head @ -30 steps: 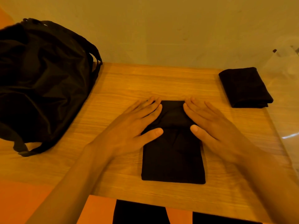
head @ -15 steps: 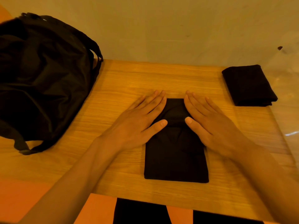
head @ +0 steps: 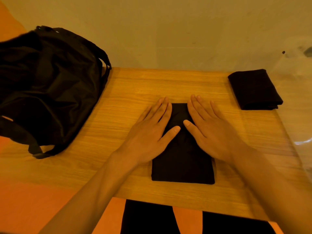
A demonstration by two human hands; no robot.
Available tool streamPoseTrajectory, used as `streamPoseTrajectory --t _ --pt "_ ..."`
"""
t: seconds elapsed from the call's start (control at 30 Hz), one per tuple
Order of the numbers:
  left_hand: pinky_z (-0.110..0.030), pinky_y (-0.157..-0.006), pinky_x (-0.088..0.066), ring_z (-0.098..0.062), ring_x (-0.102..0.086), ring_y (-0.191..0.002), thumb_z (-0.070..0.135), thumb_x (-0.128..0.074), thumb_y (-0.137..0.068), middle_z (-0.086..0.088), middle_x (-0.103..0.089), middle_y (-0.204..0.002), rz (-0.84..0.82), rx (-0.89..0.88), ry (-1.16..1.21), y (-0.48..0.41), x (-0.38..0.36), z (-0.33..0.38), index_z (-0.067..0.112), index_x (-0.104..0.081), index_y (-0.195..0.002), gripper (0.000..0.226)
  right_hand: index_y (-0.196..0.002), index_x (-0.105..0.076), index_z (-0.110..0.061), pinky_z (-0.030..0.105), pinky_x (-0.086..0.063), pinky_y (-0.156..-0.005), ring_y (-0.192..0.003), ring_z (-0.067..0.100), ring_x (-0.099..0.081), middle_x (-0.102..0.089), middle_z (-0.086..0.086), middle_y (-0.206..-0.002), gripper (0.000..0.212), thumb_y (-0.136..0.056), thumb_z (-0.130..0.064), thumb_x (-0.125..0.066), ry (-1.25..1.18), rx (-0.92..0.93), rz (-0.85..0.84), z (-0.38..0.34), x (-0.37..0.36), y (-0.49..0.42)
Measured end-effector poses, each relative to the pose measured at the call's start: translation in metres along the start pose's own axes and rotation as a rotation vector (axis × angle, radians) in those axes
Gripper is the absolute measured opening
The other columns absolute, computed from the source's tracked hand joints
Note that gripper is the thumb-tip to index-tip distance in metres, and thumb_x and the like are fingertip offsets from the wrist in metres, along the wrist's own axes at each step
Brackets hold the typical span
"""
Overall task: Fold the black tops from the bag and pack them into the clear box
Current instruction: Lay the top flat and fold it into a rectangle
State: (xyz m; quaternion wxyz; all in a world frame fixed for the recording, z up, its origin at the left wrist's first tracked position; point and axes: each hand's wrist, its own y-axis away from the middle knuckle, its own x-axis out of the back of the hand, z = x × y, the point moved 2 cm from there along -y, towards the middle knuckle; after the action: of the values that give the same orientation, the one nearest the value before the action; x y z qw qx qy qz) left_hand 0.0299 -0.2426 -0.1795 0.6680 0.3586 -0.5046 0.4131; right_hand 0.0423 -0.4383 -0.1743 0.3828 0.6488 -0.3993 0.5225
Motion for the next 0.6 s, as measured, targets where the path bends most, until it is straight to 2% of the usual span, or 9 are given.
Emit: streamPoseTrajectory --t 0.07,0.2,0.3,0.43,0.47,0.53,0.6 --pt "-0.035 -0.127 0.002 0.000 0.022 -0.151 0.075 0.013 -0.090 0.007 0.018 -0.168 0.022 -0.011 0.062 0.001 -0.001 -0.004 0.023 0.007 -0.161 0.089 -0.157 0.013 -0.021 0.032 0.014 -0.123 -0.151 0.007 0.022 0.018 -0.003 -0.166 0.082 -0.088 -0.066 0.013 -0.061 -0.022 0.011 0.007 -0.002 0.006" --pt "-0.034 -0.128 0.000 -0.001 0.017 -0.153 0.065 -0.013 -0.099 0.008 0.013 -0.169 0.196 0.010 0.330 0.016 0.013 -0.003 0.022 -0.001 -0.162 0.078 -0.157 0.012 -0.022 0.025 0.015 -0.121 -0.150 0.003 0.023 0.019 -0.005 -0.165 0.084 -0.089 -0.070 0.011 -0.183 -0.052 0.084 0.012 0.004 0.030" --pt "-0.045 -0.128 -0.009 -0.014 0.012 -0.156 0.059 -0.030 -0.102 -0.001 0.007 -0.171 0.301 -0.059 0.238 0.038 0.020 0.003 0.014 -0.011 -0.162 0.077 -0.159 0.008 -0.025 0.024 0.014 -0.122 -0.149 0.000 0.023 0.016 -0.007 -0.166 0.080 -0.093 -0.070 0.006 -0.171 0.012 0.120 0.003 0.009 0.055" --pt "-0.053 -0.125 -0.019 -0.026 -0.004 -0.158 0.048 -0.047 -0.104 -0.010 -0.010 -0.170 0.290 -0.280 0.140 0.079 0.007 0.020 0.009 -0.030 -0.158 0.069 -0.159 -0.011 -0.031 0.026 0.013 -0.122 -0.152 0.004 0.017 0.005 -0.005 -0.168 0.072 -0.099 -0.069 -0.005 -0.115 0.172 0.106 -0.013 0.006 0.088" --pt "-0.053 -0.125 -0.020 -0.026 -0.007 -0.158 0.048 -0.048 -0.104 -0.010 -0.013 -0.169 0.278 -0.323 0.094 0.089 0.001 0.022 0.009 -0.034 -0.157 0.067 -0.159 -0.018 -0.030 0.029 0.007 -0.124 -0.154 0.008 0.010 -0.001 -0.002 -0.169 0.070 -0.100 -0.068 -0.010 -0.091 0.209 0.120 -0.015 0.004 0.096" --pt "-0.050 -0.124 -0.024 -0.026 -0.012 -0.157 0.048 -0.048 -0.104 -0.009 -0.020 -0.168 0.271 -0.367 0.035 0.108 -0.008 0.023 0.012 -0.043 -0.153 0.061 -0.154 -0.037 -0.027 0.038 -0.015 -0.125 -0.155 0.019 -0.013 -0.018 0.004 -0.167 0.062 -0.102 -0.062 -0.030 -0.023 0.263 0.169 -0.018 -0.002 0.113" --pt "-0.048 -0.118 -0.034 -0.025 -0.022 -0.155 0.046 -0.052 -0.102 -0.009 -0.030 -0.165 0.302 -0.376 0.011 0.123 -0.014 0.021 0.014 -0.054 -0.146 0.055 -0.140 -0.057 -0.025 0.043 -0.038 -0.111 -0.143 0.027 -0.040 -0.037 0.009 -0.159 0.053 -0.094 -0.050 -0.055 -0.007 0.283 0.256 -0.019 -0.005 0.128"
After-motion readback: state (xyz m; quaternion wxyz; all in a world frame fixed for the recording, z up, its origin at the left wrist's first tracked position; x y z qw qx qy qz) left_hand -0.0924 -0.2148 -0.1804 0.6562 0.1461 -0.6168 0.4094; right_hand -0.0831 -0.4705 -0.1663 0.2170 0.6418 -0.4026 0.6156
